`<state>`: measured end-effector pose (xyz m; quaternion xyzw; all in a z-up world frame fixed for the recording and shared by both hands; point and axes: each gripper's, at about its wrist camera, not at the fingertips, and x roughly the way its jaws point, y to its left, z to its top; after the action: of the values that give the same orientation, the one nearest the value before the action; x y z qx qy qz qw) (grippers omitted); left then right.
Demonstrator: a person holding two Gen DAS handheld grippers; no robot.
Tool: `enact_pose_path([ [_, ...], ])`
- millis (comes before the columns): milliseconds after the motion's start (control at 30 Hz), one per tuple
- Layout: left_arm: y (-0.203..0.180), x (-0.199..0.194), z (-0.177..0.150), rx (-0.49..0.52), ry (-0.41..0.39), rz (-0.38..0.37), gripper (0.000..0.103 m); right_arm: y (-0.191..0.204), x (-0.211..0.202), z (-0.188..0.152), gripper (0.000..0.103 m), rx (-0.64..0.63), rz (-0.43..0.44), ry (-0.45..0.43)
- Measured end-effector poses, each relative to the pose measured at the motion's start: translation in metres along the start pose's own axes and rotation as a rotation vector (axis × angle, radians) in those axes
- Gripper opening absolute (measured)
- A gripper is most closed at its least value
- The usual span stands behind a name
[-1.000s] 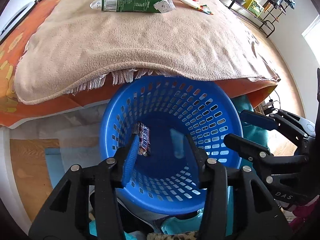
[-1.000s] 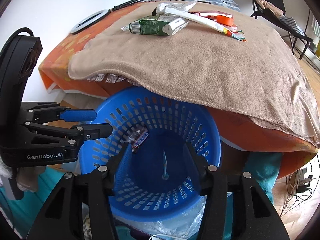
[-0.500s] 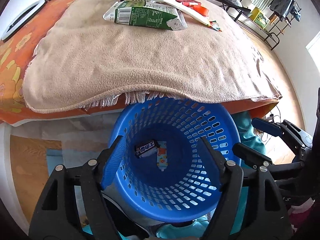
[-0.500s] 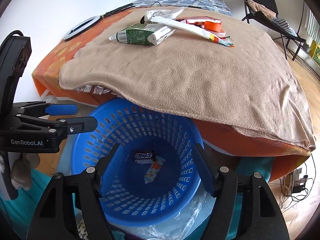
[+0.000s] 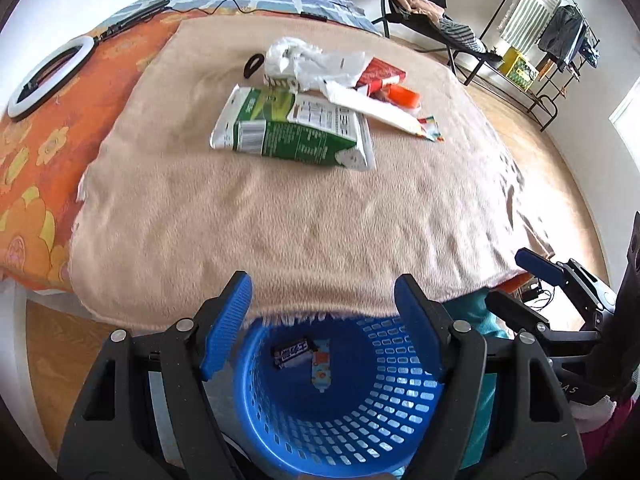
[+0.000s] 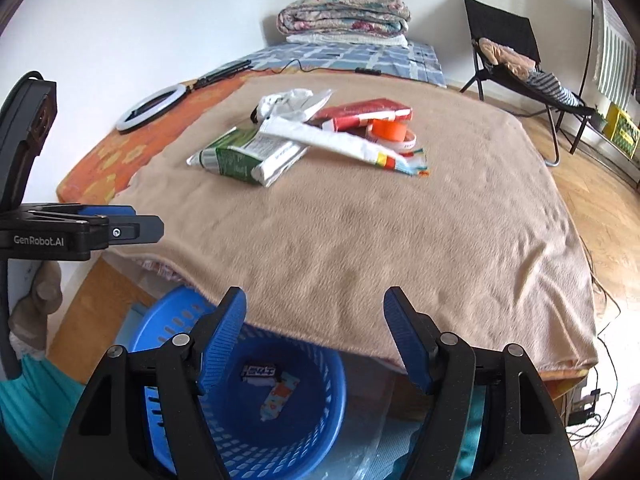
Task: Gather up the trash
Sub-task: 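Grasp the white plastic bag with the left tool while the right tool grasps the orange cap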
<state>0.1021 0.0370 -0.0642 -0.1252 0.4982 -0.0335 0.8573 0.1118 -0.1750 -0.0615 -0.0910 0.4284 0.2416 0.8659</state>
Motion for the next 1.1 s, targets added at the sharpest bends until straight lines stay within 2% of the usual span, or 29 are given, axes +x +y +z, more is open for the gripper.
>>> enact_pose_path([
  [133,0.004,-0.001,0.032,-0.001,-0.042,0.009,0.076,-0.023,0.004,0.027,0.071,0.036,-0.011,-0.032],
  [367,0.023,0.014,0.089,-0.064,-0.091,0.002,0.076,-0.061,0.026,0.067,0.071,0.134,-0.009,-0.061],
  [600,0.032,0.042,0.143,-0.057,-0.139,0.027,0.076,-0.08,0.054,0.093,0.071,0.144,-0.012,-0.068],
  [733,0.042,0.064,0.169,-0.08,-0.135,0.029,0.063,-0.084,0.069,0.106,0.071,0.136,-0.011,-0.075],
  [900,0.046,0.086,0.188,-0.06,-0.133,0.046,0.049,-0.093,0.094,0.12,0.071,0.167,0.024,-0.06],
  [1100,0.041,0.103,0.207,-0.002,-0.155,0.067,0.049,-0.101,0.12,0.133,0.071,0.181,0.025,-0.048],
])
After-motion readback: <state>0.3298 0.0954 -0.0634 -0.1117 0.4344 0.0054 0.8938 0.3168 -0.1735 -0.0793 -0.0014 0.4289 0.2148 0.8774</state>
